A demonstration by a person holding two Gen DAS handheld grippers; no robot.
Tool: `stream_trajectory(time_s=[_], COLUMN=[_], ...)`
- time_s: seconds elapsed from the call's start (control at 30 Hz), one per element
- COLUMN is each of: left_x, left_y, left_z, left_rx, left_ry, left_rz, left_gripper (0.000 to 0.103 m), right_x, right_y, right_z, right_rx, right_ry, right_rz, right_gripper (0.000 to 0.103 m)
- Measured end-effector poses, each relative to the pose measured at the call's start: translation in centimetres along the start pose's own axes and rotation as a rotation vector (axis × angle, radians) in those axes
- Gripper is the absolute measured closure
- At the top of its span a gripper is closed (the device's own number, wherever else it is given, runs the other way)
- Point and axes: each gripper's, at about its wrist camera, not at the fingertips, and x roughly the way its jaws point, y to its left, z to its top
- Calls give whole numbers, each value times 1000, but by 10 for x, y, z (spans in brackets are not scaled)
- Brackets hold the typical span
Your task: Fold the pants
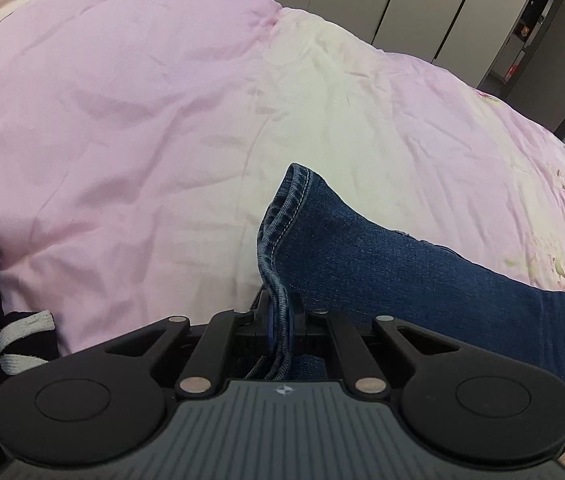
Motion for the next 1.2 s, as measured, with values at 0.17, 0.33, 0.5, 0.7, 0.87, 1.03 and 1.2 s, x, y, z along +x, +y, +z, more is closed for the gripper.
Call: stream_trajectory(time_s=[0.17, 0.33, 0.5, 0.7, 0.87, 1.03, 1.2], left_x=[0, 3, 6, 9, 11, 12, 11], left_y=[-5, -7, -7, -7, -7, -9, -12], left_z=[1, 4, 6, 8, 6, 6, 7], left_rx=[18, 22, 24, 29, 28, 28, 38], left_ry=[13, 28, 42, 55, 56, 55, 56], left_rz=[23, 34, 36, 31, 35, 50, 54], left_gripper=[97, 97, 97, 97, 97, 97, 97], right_x=[-8, 27, 70, 96, 92, 96, 93], right_y=[-20, -28, -15, -19, -21, -9, 0], right_z=[46, 101, 133, 136, 132, 132, 118], right_rx=[-55, -273, -565, -636, -676, -735, -847], right_ry=[-48, 64, 294, 449, 426, 424, 456], right_rz=[-83, 67, 156, 239, 258, 281, 304], right_gripper=[55, 49, 49, 64, 50, 46, 69])
